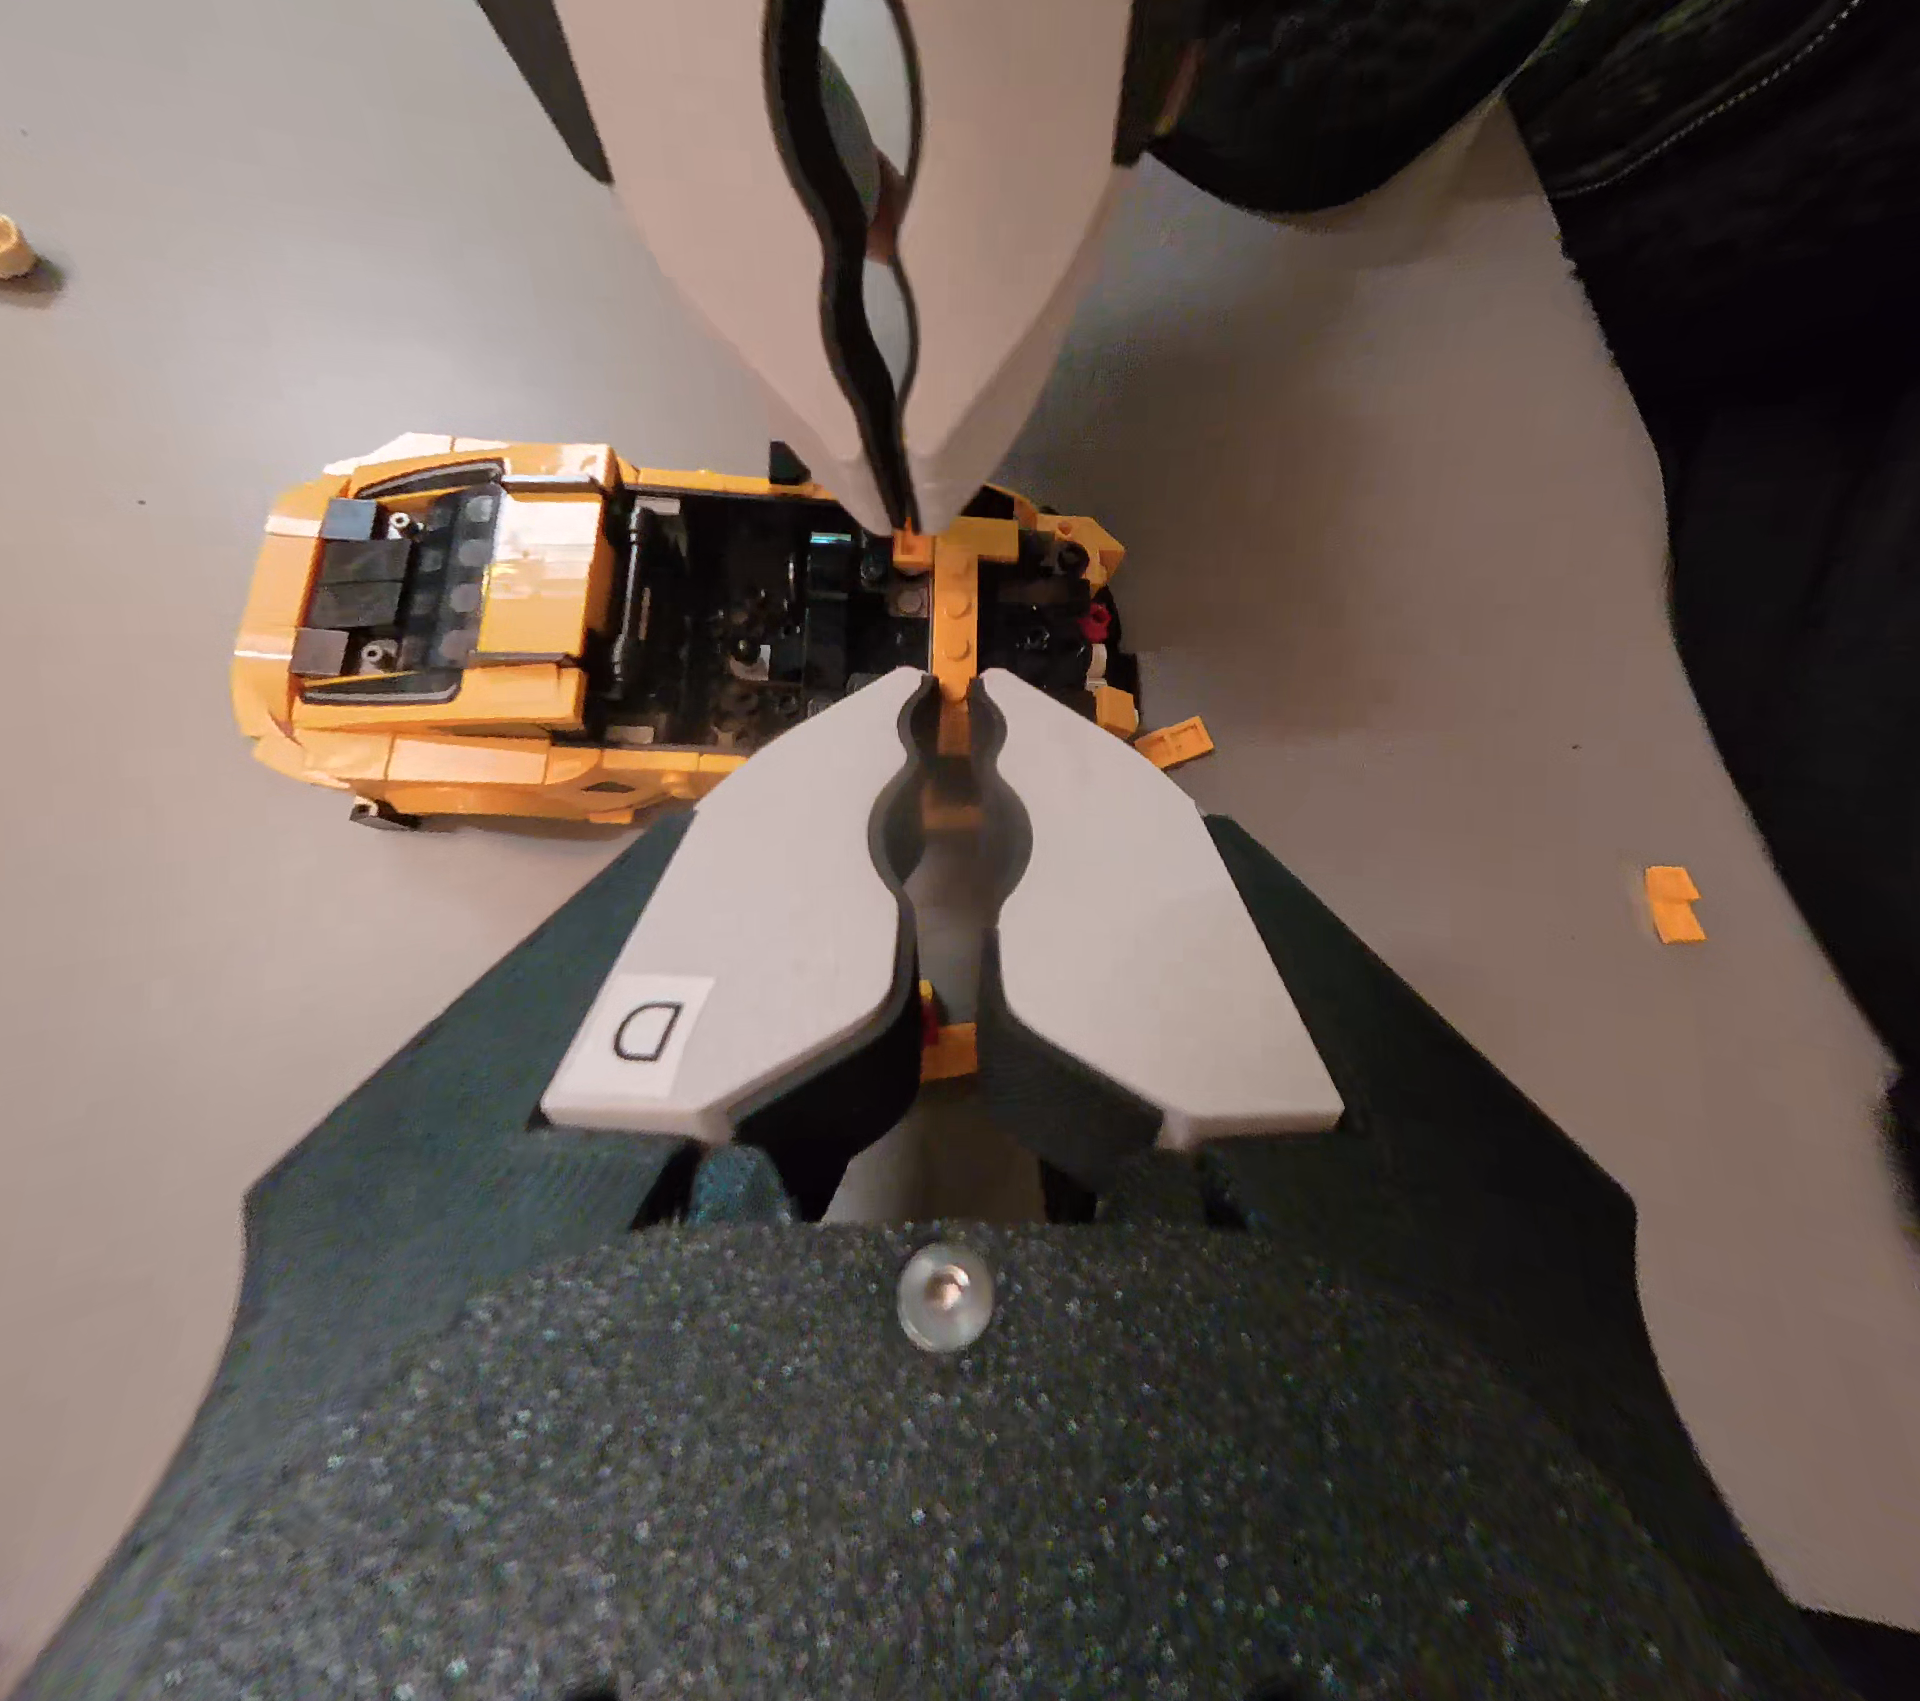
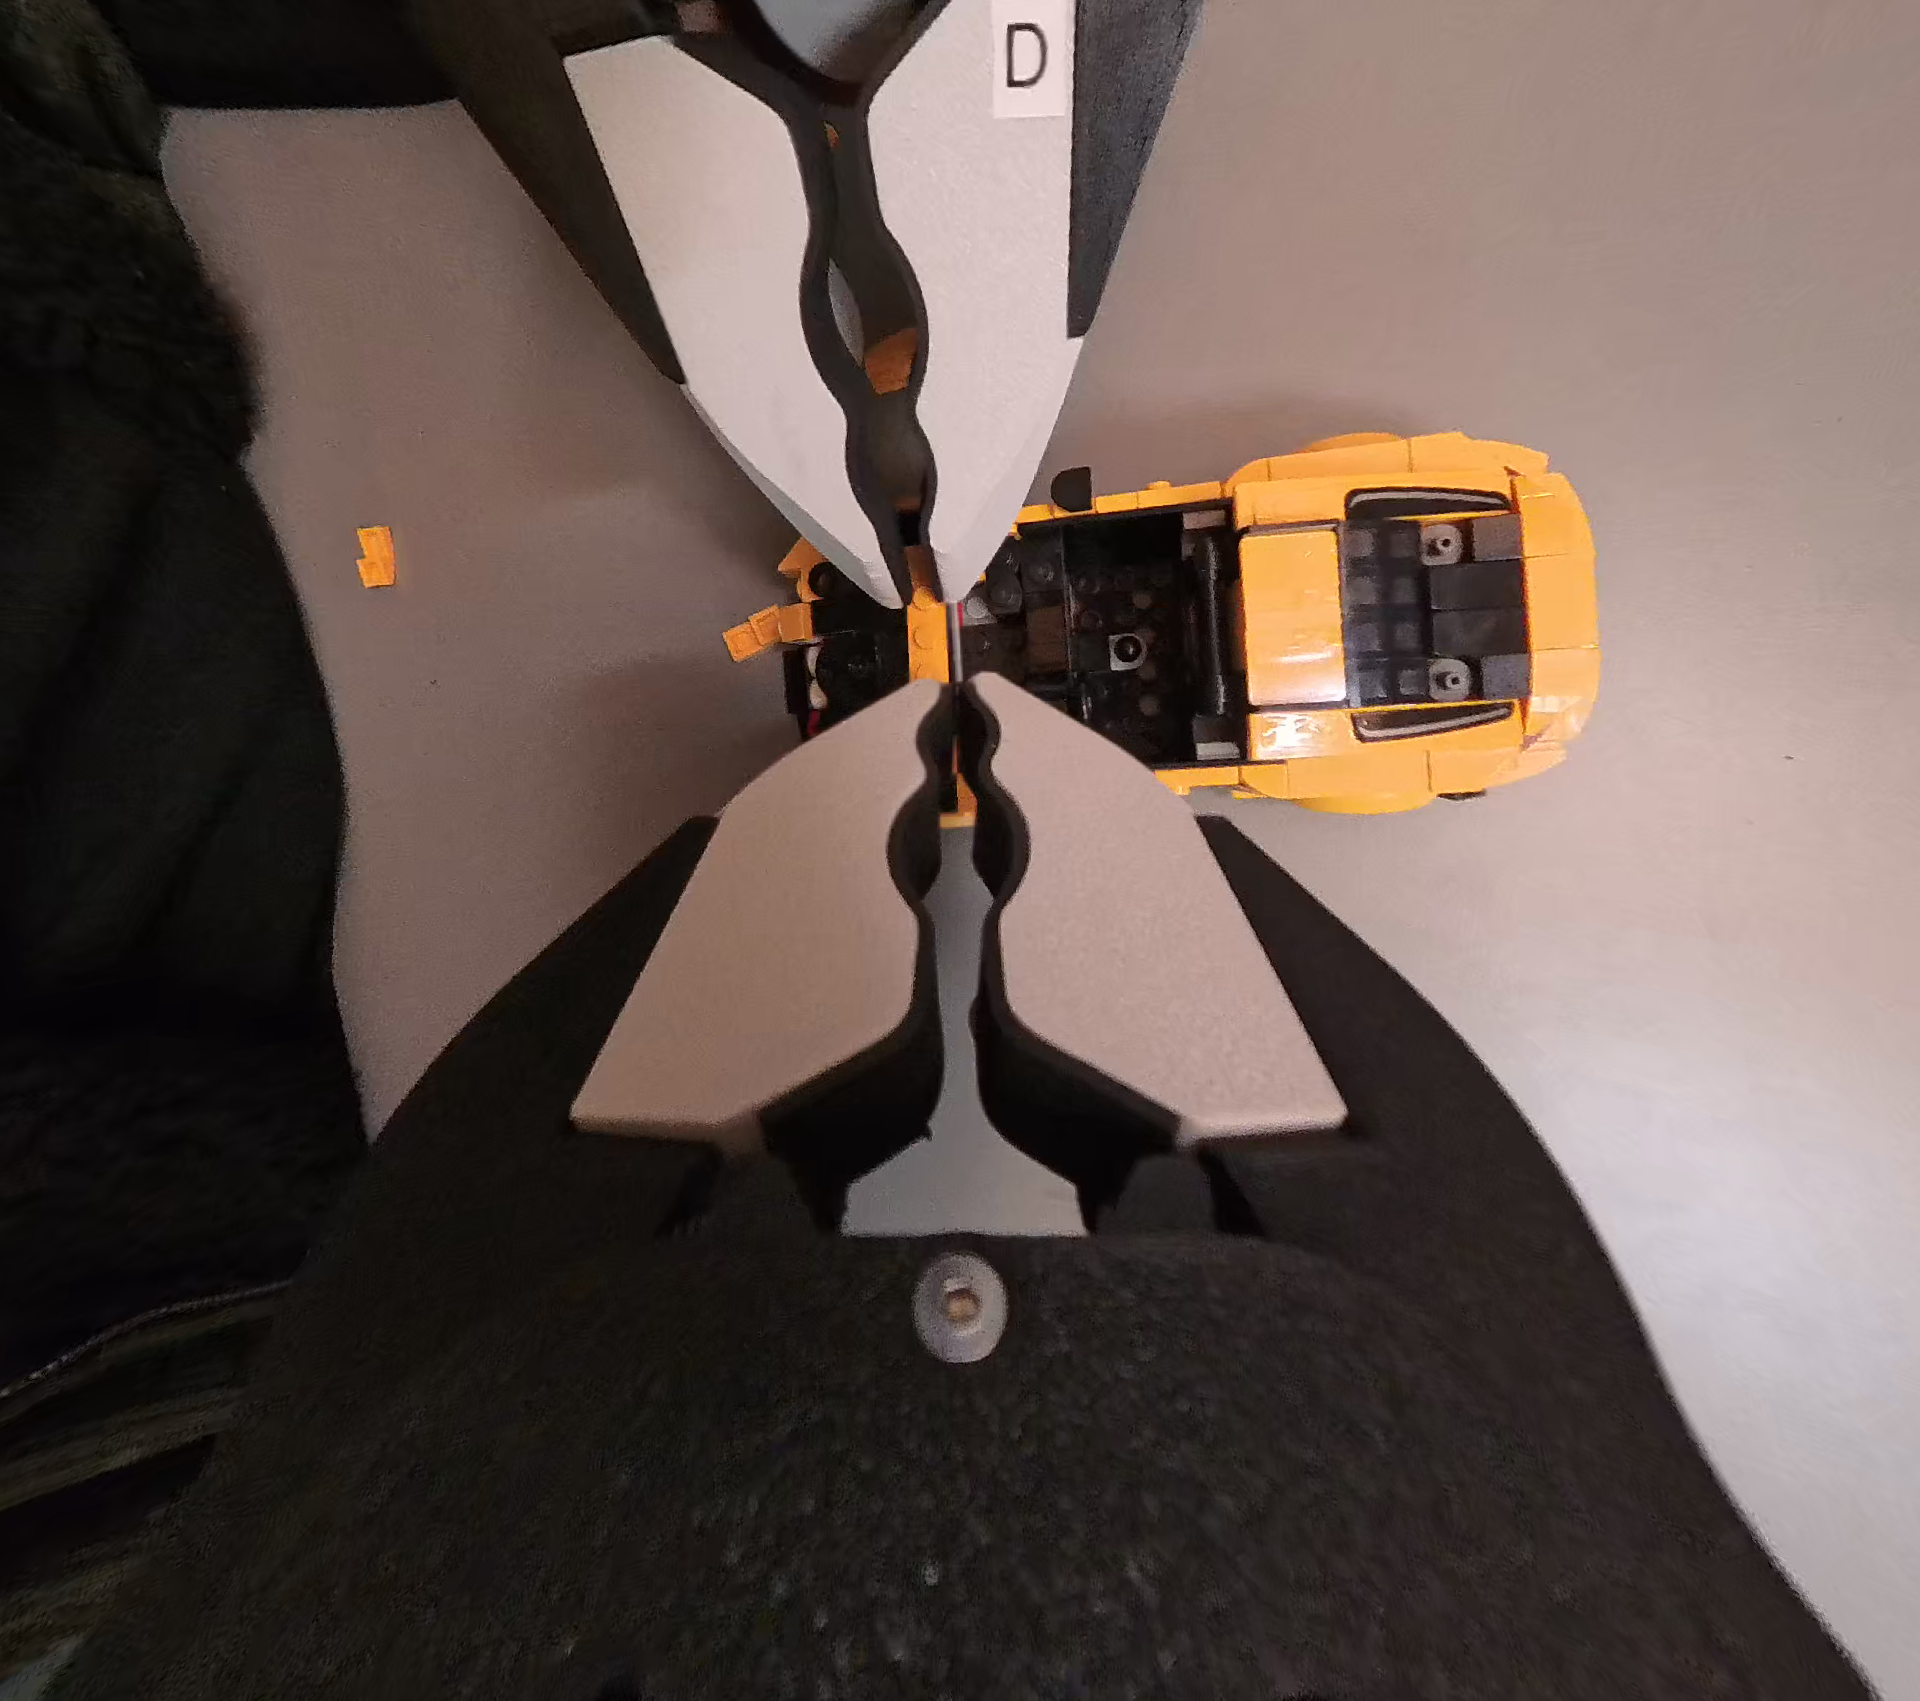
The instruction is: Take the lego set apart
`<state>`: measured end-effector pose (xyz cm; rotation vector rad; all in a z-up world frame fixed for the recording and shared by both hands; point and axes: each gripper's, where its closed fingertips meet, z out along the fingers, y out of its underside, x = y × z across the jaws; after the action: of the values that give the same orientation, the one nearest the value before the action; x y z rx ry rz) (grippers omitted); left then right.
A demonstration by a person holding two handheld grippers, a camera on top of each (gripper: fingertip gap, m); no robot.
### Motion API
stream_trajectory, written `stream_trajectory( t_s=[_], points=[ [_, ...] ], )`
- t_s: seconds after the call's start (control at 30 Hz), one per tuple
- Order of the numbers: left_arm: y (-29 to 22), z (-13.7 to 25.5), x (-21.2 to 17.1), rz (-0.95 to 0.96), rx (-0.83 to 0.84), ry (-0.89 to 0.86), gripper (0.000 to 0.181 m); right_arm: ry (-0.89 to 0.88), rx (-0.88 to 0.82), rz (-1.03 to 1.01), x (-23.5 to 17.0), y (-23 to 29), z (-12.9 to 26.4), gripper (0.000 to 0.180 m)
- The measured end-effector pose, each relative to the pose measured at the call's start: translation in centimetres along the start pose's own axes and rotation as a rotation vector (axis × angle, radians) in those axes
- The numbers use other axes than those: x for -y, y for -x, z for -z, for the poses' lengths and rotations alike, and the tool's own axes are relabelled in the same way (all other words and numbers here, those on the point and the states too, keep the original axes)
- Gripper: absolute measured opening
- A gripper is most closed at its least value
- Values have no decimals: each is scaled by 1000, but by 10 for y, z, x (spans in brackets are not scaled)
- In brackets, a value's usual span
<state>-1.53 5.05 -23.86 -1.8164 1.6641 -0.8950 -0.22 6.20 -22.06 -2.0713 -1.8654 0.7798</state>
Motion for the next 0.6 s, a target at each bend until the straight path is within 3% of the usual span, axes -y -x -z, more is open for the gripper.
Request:
stream_trajectory(
  t_s=[0.6],
  points=[
    [-1, -4, 2, 32, -20, 59, 5, 140, -39, 130, -15, 5, -18, 0]
  ],
)
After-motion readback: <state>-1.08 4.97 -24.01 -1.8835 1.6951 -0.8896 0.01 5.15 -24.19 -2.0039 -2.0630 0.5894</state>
